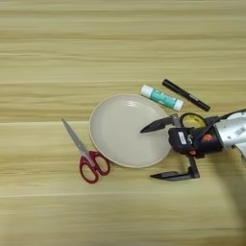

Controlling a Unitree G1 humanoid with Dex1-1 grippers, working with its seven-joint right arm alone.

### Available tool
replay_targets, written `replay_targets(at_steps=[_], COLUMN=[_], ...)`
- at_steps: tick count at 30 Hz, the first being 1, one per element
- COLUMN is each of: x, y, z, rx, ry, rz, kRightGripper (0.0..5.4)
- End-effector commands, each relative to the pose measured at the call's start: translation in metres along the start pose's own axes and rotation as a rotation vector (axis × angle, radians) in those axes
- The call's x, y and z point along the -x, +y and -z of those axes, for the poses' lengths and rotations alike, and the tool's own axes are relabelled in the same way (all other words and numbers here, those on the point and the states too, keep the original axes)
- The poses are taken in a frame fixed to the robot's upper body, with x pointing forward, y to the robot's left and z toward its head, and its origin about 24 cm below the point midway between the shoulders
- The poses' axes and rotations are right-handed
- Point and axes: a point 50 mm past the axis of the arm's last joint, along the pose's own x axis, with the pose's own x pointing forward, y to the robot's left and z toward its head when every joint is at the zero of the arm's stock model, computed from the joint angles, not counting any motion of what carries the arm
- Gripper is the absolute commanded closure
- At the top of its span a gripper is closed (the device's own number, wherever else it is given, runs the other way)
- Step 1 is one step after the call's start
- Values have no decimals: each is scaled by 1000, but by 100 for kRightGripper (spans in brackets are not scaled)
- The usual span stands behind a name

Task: Move the objects on the table

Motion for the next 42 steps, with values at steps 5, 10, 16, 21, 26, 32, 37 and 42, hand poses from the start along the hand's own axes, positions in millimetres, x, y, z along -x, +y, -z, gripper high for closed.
replay_targets(at_steps=[5, 10, 16, 21, 26, 32, 37, 42], x=[11, 9, 6, 5, 4, 4, 4, 3], y=[-25, -25, -25, -25, -26, -26, -30, -32], z=[-14, -12, -11, -11, -9, -9, -10, -10], rx=[103, 110, 118, 121, 123, 126, 131, 136], ry=[8, 25, 41, 40, 52, 55, 52, 59], rz=[92, 87, 82, 79, 83, 85, 107, 115], kRightGripper=[3, 3, 3, 3, 3, 3, 3, 3])
